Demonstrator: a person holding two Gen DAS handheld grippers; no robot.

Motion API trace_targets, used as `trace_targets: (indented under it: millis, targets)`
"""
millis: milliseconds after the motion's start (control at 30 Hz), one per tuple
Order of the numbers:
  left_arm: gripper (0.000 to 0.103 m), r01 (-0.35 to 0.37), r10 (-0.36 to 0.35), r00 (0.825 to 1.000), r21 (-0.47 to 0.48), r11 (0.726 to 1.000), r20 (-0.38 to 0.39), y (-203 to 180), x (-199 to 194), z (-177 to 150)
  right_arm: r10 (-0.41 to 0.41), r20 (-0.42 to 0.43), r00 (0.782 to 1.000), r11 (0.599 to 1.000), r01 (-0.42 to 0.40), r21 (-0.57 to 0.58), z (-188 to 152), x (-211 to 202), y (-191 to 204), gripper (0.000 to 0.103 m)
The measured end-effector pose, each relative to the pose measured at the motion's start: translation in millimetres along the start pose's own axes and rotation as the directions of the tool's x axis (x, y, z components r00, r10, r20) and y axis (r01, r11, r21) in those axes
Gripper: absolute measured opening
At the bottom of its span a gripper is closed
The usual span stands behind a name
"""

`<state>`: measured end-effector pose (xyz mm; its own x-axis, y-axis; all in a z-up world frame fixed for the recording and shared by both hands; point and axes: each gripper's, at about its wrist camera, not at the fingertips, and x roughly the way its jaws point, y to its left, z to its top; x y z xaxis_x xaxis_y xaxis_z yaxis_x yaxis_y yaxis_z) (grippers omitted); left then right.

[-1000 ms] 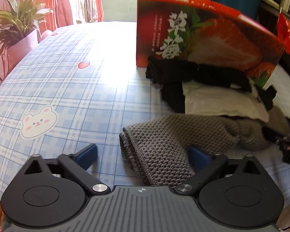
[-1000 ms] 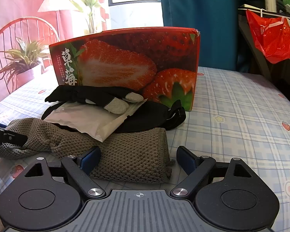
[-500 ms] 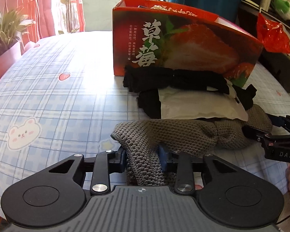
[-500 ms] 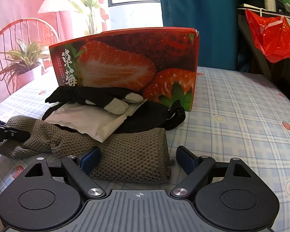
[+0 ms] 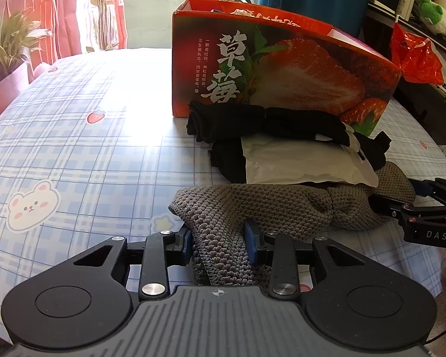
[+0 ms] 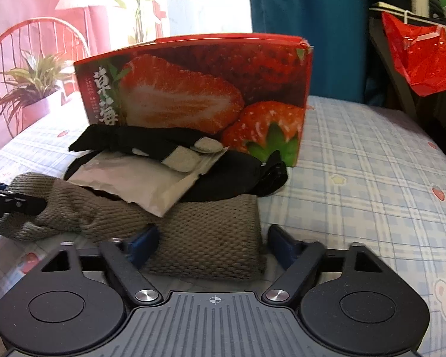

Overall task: Organize soft objects
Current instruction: 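Close the left gripper on one cloth end while the right gripper closes on the other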

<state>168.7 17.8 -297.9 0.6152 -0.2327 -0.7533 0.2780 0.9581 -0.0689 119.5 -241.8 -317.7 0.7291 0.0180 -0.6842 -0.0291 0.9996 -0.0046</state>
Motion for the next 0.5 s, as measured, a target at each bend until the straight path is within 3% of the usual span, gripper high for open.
trace_targets:
  millis: [33, 100, 200, 233, 267, 500]
  targets:
    - [0.036, 0.003, -0.003, 1.0, -0.003, 1.0, 0.001, 0.6, -0.1, 0.0, 0.015, -0.009, 1.0, 1.0, -0.015, -0.001, 1.2, -1.9, 2.4, 0.047]
    - [0.036, 0.005, -0.005, 1.0, -0.004, 1.0, 0.003, 0.3, -0.2, -0.2, 0.035, -0.019, 0.999, 0.999, -0.035, 0.004, 1.3, -6.0, 7.8, 0.035]
    - [0.034, 0.019, -0.019, 1.0, -0.006, 1.0, -0.011, 3.0, 0.0, 3.2, 0.051, -0.028, 0.998, 0.998, -0.05, 0.024, -1.7, -12.5, 13.4, 0.026]
    - [0.022, 0.041, -0.041, 0.999, -0.025, 0.999, -0.021, 6.5, -0.5, 5.0, 0.058, -0.031, 0.998, 0.998, -0.057, 0.031, -1.4, -15.3, 14.2, 0.022]
    - [0.015, 0.069, -0.07, 0.997, -0.041, 0.997, -0.022, 9.3, -2.0, 6.4, 0.069, -0.029, 0.997, 0.997, -0.068, 0.039, -0.3, -18.8, 14.2, 0.021]
    - [0.013, 0.066, -0.066, 0.993, -0.004, 0.998, 0.097, 3.7, -34.6, 19.6, 0.104, 0.04, 0.994, 0.993, -0.106, 0.046, 19.7, -49.3, 13.3, 0.019]
